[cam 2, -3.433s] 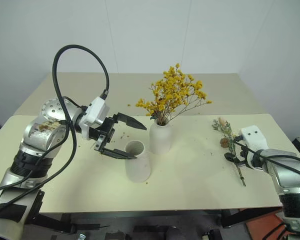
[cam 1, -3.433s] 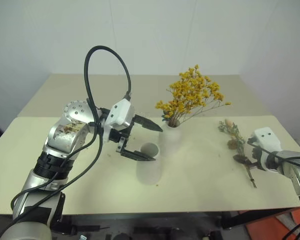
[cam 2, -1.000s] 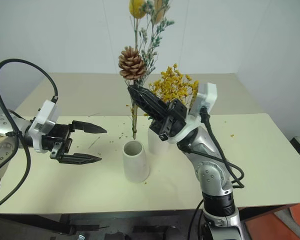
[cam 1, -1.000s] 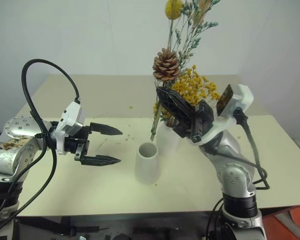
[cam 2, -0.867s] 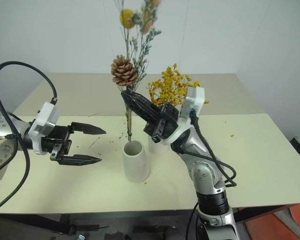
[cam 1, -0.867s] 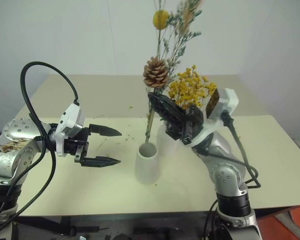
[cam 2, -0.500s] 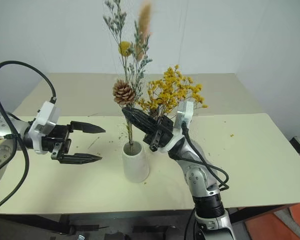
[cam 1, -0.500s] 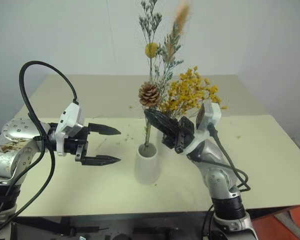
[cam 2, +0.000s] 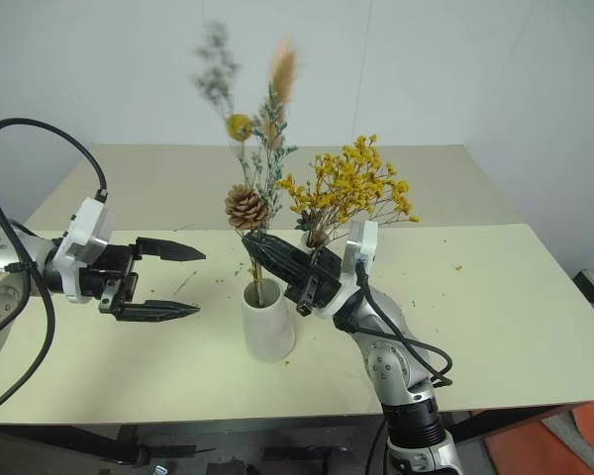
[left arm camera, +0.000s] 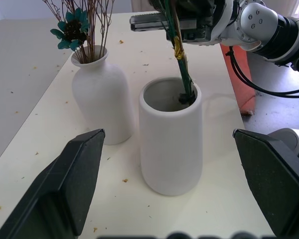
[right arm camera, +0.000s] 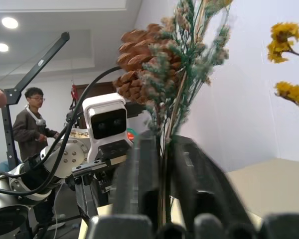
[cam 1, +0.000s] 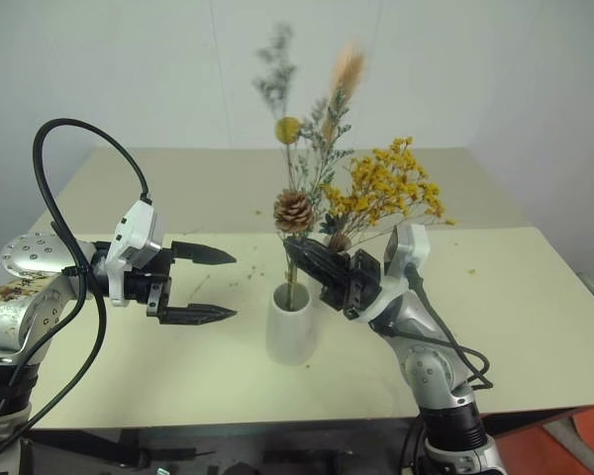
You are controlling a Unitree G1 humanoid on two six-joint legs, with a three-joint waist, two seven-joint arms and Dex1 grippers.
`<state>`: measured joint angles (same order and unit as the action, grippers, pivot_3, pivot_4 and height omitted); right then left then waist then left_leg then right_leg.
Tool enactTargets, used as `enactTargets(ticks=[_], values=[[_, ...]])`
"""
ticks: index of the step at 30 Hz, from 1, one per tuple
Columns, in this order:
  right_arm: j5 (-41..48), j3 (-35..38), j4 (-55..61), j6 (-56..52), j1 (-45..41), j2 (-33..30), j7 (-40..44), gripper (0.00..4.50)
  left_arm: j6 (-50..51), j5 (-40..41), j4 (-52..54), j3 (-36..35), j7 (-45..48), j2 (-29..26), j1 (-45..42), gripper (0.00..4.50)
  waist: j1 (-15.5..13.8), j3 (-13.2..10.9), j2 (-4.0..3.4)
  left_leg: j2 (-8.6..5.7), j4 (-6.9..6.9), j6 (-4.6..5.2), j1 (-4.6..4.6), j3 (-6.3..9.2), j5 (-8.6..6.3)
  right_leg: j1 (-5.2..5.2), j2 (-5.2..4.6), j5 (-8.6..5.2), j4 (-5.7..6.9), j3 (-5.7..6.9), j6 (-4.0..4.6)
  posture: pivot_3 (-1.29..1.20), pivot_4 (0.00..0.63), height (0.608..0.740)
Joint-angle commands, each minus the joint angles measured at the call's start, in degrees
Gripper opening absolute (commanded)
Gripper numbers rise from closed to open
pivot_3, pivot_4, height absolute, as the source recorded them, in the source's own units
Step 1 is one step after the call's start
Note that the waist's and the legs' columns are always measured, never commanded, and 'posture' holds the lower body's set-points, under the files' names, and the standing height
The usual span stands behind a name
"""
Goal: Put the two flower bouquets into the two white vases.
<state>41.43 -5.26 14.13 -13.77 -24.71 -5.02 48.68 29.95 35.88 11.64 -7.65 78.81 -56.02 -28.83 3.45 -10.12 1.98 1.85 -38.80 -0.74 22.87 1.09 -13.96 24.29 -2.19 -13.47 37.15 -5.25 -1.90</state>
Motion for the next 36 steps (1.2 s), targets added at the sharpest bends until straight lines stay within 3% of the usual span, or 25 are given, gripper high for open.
enactTargets(ticks=[1, 8, 14, 20, 27, 33, 36], values=[[-0.03, -0.08, 2.60, 1.60, 0.93, -0.27, 1.16, 2.15, -1.00, -0.15, 0.49, -0.92, 0.08, -1.16, -1.23, 4.50, 0.00, 0.00, 0.00, 0.00, 0.00, 0.00, 0.00, 0.00, 0.00, 0.00, 0.00, 0.00, 0.00, 0.00, 0.00, 0.00, 0.150, 0.740], [-1.79, 0.19, 4.54, 2.02, 4.07, -3.99, 2.44, 4.48, -1.41, -0.64, 0.15, -0.84, 0.06, -1.16, -1.23, 4.50, -0.05, 0.00, 0.00, 0.00, 0.00, 0.00, 0.01, 0.00, 0.00, 0.00, 0.00, -0.01, -0.01, 0.01, 0.00, 0.00, 0.150, 0.740], [-1.50, 2.81, 7.61, 1.83, 8.22, -8.18, 1.82, 4.48, -1.82, -1.12, -0.05, -0.78, 0.07, -0.85, -1.17, 4.50, -0.18, 0.00, 0.00, -0.01, 0.00, 0.00, 0.00, 0.00, 0.00, -0.01, 0.00, -0.01, 0.00, 0.00, 0.00, 0.00, 0.150, 0.740], [0.44, 7.15, 13.30, 0.23, 14.78, -17.30, 4.58, 4.48, -2.17, -1.30, -0.33, -0.97, 0.27, -0.91, -0.79, 4.50, -0.79, 0.00, 0.01, 0.00, 0.00, 0.00, 0.00, -0.01, 0.00, -0.02, 0.00, -0.02, -0.02, 0.01, -0.01, 0.00, 0.150, 0.740], [6.12, 22.96, 14.74, -1.86, 22.09, -31.45, 8.29, 4.48, -1.05, 0.83, 0.31, -5.25, -0.70, -1.18, 2.32, 4.50, -0.93, -0.01, 0.03, -0.01, -0.01, 0.00, -0.02, -0.04, 0.00, -0.06, -0.01, -0.13, -0.04, -0.03, -0.19, 0.00, 0.150, 0.740], [5.59, 38.81, 2.97, -2.78, 27.12, -46.57, 18.67, 4.48, 0.20, 2.17, 3.30, -12.26, -1.82, -3.45, 10.86, 4.50, -0.94, -0.03, 0.08, -0.01, 0.00, 0.01, -0.08, -0.11, -0.01, -0.14, -0.02, -0.13, -0.06, -0.09, -0.19, 0.00, 0.150, 0.740], [1.49, 41.19, -3.48, -1.97, 27.48, -51.80, 21.11, 4.48, 0.63, 2.40, 4.03, -15.04, -2.51, -4.25, 13.93, 4.50, -0.95, -0.03, 0.08, 0.00, 0.00, 0.01, -0.18, -0.21, -0.01, -0.19, -0.02, -0.22, -0.06, -0.16, -0.34, 0.00, 0.150, 0.740]])
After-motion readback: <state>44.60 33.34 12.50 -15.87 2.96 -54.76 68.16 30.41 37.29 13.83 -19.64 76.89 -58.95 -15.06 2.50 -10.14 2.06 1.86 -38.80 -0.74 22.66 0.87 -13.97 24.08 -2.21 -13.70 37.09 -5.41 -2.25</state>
